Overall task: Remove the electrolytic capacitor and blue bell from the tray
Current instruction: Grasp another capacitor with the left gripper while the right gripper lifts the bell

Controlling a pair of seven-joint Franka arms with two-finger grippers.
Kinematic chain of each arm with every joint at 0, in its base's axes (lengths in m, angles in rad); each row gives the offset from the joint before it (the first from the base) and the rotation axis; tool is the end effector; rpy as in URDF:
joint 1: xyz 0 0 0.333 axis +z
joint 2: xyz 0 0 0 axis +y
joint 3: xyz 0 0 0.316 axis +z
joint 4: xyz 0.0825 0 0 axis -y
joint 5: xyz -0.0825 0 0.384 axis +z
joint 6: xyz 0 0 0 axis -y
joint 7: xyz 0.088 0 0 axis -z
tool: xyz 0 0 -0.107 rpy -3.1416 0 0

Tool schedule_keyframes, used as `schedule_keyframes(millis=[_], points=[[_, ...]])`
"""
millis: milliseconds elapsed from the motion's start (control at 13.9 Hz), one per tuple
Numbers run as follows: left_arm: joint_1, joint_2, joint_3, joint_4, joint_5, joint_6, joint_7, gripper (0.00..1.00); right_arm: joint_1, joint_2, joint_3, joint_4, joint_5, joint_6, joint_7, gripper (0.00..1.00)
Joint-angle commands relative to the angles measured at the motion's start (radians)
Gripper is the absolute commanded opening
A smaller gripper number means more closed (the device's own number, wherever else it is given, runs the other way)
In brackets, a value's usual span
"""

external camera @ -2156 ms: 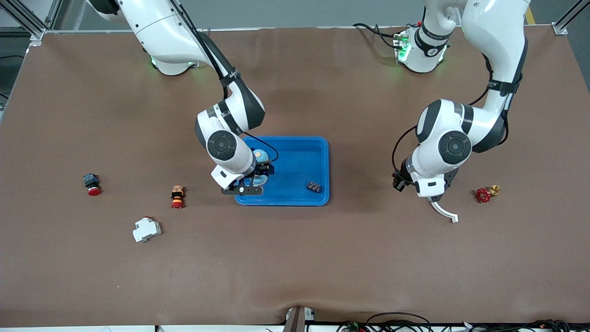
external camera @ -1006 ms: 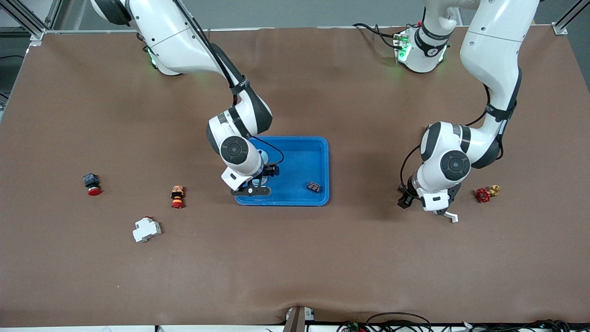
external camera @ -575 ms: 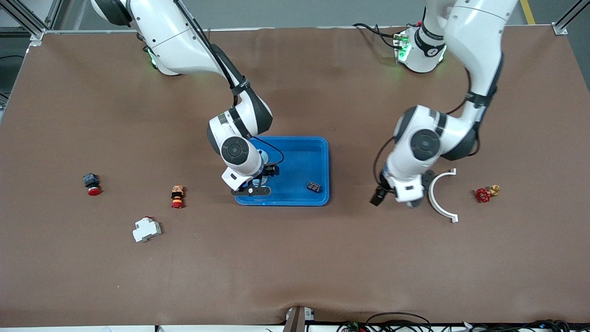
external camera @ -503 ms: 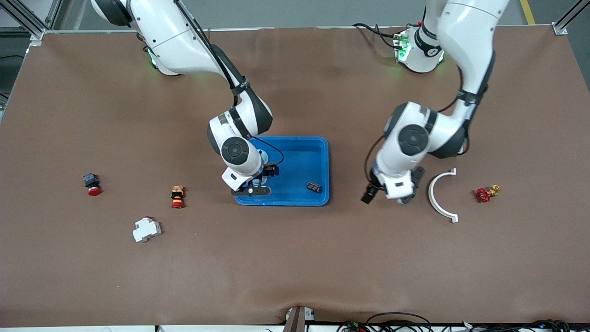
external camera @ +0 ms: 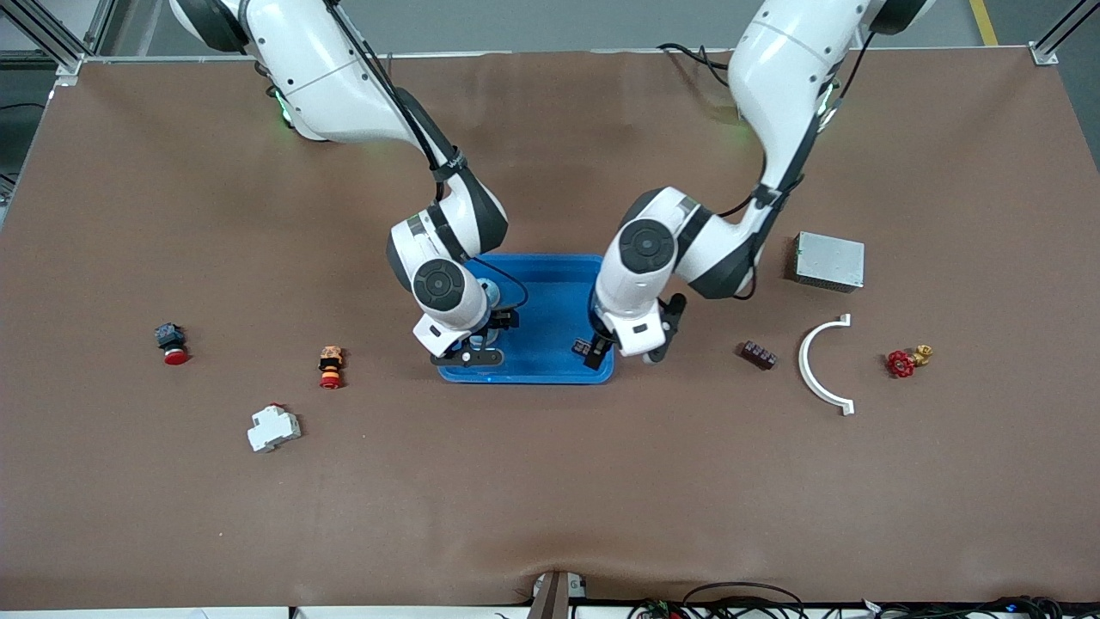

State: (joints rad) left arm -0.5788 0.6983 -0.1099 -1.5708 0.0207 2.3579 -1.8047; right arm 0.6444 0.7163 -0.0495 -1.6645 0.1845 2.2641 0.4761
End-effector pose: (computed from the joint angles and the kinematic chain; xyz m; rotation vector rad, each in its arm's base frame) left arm 0.5565 -0.4425 0.2419 2.5636 1.6267 -0.0329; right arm 0.5501 0.3818 0.1800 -3.1036 -0.0044 0.2334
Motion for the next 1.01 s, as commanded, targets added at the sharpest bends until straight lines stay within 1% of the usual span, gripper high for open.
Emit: schedule_keyframes(millis=[0, 72, 144, 216, 287, 359, 431, 575, 647, 719, 790, 862, 934], points=[[-0.027, 0.056, 0.01, 0.061, 0.022, 0.003, -0.03, 0.88, 0.006, 0.009, -0.006, 0.012, 0.01, -0.003, -0.016, 0.76], [-0.03, 0.072, 0.01, 0.061, 0.022, 0.03, -0.03, 0.88, 0.008, 0.009, -0.006, 0.014, 0.01, -0.003, -0.017, 0.54], [-0.032, 0.084, 0.01, 0.06, 0.022, 0.056, -0.03, 0.88, 0.008, 0.008, -0.006, 0.014, 0.003, -0.003, -0.017, 0.37], [-0.035, 0.096, 0.01, 0.06, 0.022, 0.072, -0.03, 0.87, 0.008, 0.006, -0.006, 0.015, 0.003, -0.003, -0.017, 0.23], [-0.036, 0.105, 0.01, 0.06, 0.024, 0.073, -0.028, 0.87, 0.009, 0.005, -0.006, 0.017, 0.001, -0.005, -0.016, 0.17], [-0.036, 0.109, 0.01, 0.058, 0.024, 0.073, -0.028, 0.86, 0.012, 0.003, -0.006, 0.017, -0.002, -0.008, -0.016, 0.16], [-0.036, 0.115, 0.01, 0.057, 0.024, 0.075, -0.028, 0.8, 0.011, -0.001, -0.006, 0.017, -0.003, -0.012, -0.017, 0.16], [-0.035, 0.119, 0.009, 0.055, 0.024, 0.095, -0.027, 0.62, -0.003, -0.032, -0.007, 0.017, -0.005, -0.035, -0.02, 0.16], [-0.033, 0.122, 0.009, 0.054, 0.024, 0.101, -0.027, 0.43, -0.006, -0.061, -0.013, 0.022, -0.007, -0.085, -0.02, 0.16], [-0.032, 0.124, 0.009, 0.054, 0.024, 0.1, -0.027, 0.19, -0.011, -0.093, -0.016, 0.031, -0.008, -0.142, -0.043, 0.16], [-0.032, 0.122, 0.009, 0.054, 0.022, 0.1, -0.027, 0.0, -0.035, -0.128, -0.021, 0.043, -0.007, -0.203, -0.086, 0.16], [-0.032, 0.116, 0.009, 0.054, 0.022, 0.1, -0.027, 0.0, -0.064, -0.155, -0.021, 0.051, -0.007, -0.272, -0.141, 0.16], [-0.029, 0.109, 0.009, 0.054, 0.024, 0.097, -0.025, 0.0, -0.095, -0.178, -0.023, 0.054, -0.008, -0.309, -0.212, 0.16]])
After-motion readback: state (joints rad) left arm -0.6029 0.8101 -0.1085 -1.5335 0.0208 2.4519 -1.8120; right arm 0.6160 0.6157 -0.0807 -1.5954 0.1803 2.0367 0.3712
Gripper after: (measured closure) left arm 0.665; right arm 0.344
